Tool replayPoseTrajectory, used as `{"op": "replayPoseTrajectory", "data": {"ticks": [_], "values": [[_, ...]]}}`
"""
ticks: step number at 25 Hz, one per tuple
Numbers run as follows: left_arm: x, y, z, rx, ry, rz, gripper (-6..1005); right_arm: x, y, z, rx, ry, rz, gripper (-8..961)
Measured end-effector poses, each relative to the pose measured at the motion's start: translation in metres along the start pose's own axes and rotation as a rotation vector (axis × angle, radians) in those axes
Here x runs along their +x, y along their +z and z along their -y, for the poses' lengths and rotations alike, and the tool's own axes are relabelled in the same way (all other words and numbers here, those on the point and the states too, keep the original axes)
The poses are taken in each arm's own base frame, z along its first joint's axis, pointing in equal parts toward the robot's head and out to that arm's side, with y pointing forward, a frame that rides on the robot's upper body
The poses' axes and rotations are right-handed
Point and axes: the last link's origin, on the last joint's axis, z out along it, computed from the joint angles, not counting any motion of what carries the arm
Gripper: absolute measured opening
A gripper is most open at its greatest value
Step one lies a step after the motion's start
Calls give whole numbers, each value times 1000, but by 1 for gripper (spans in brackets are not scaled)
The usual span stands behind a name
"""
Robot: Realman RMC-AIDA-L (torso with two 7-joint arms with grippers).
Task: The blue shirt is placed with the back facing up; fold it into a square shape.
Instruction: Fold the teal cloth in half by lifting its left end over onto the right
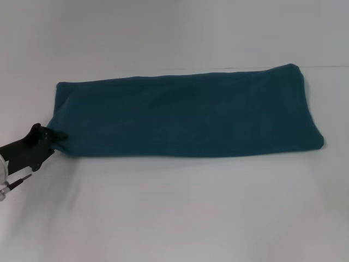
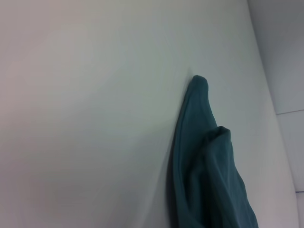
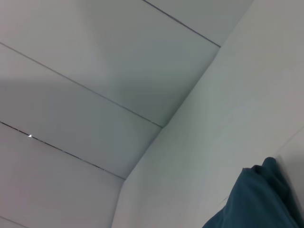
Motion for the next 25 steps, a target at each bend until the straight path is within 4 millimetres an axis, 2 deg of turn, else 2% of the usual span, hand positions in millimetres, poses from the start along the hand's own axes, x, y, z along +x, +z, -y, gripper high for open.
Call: {"op": "replayPoseTrajectory", "data": {"ticks": [8, 22, 25], "values": [[10, -13, 4, 3, 27, -33, 61, 3, -1, 4, 11, 21, 2, 947], [56, -59, 29, 62, 19, -210, 62, 7, -1, 6, 10, 35, -5, 947], [60, -63, 26, 52, 40, -208, 62, 7, 0, 6, 12, 33, -7, 947]]}}
